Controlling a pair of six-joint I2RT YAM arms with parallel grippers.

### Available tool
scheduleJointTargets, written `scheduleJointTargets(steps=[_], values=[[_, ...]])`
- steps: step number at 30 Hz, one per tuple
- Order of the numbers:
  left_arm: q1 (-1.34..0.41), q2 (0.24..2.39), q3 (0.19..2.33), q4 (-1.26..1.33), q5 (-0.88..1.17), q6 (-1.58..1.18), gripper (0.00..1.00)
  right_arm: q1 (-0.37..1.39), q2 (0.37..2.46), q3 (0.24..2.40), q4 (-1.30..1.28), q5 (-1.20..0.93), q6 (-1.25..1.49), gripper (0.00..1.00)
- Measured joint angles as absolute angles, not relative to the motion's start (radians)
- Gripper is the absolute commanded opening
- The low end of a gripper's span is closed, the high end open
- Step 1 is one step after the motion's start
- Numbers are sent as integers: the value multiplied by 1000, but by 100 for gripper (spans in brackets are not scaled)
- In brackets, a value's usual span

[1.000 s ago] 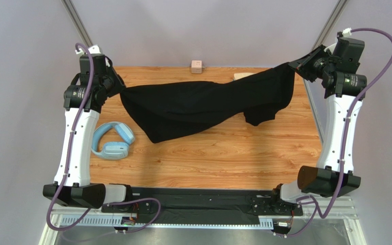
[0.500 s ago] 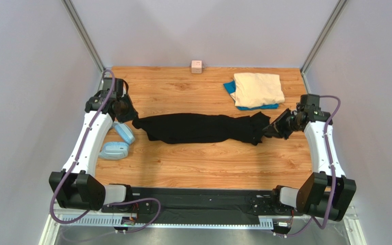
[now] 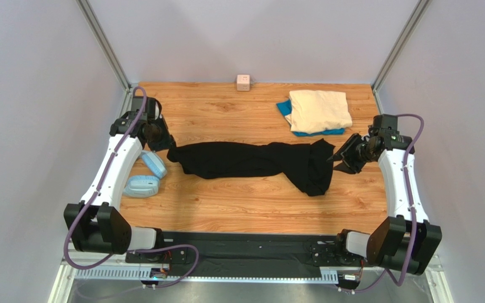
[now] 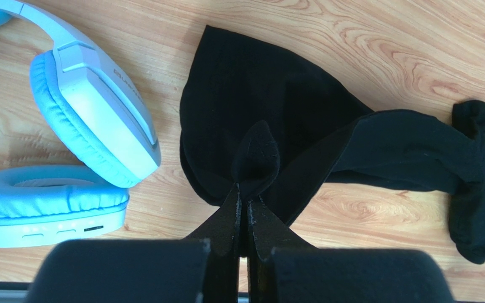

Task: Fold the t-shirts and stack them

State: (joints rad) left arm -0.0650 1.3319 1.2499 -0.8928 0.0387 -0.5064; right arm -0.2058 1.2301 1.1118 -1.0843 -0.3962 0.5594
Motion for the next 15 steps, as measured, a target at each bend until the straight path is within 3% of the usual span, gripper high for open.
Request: scheduleJointTargets(steps=[9,15], values=[[-65,1333,1244,-881,51,-499,0,-125,1396,1050,-895,-460,583,46],[-65,1342,1222,-870,52,-480,0,-104,1644,1102,-762,-509,581,46]])
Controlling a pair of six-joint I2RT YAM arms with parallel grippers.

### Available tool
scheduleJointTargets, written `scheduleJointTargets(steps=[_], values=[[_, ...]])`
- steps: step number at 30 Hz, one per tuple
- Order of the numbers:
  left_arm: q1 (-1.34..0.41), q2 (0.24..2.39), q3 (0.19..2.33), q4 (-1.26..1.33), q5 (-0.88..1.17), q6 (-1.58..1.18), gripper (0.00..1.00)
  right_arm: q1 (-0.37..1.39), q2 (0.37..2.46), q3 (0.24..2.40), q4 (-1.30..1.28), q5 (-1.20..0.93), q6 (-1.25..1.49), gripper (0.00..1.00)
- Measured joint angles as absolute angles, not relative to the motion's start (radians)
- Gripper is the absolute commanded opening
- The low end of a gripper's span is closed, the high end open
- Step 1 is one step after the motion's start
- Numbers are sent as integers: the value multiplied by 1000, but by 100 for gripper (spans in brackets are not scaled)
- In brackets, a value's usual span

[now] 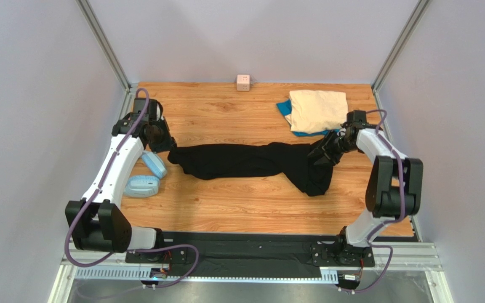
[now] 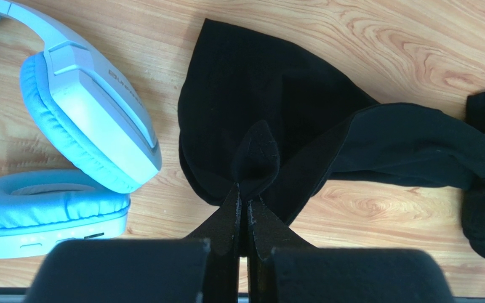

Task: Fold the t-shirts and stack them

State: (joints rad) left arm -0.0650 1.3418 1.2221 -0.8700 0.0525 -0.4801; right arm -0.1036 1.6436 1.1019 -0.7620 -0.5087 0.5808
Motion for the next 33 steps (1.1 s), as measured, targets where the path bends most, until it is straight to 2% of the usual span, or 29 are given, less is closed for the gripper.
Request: scheduleJointTargets(steps=[3,13,33], values=[[-65,1348,1218,-868,53,-470,0,-92,1755,1182,-728,-521,579,46],[-65,1348,1185,-862,53,-465,0,-54,1890,1447,-715,-524,574,46],[-65,1367,1177,-862,71,-461,0,-46,1943,1465,-774,-435,539,47]])
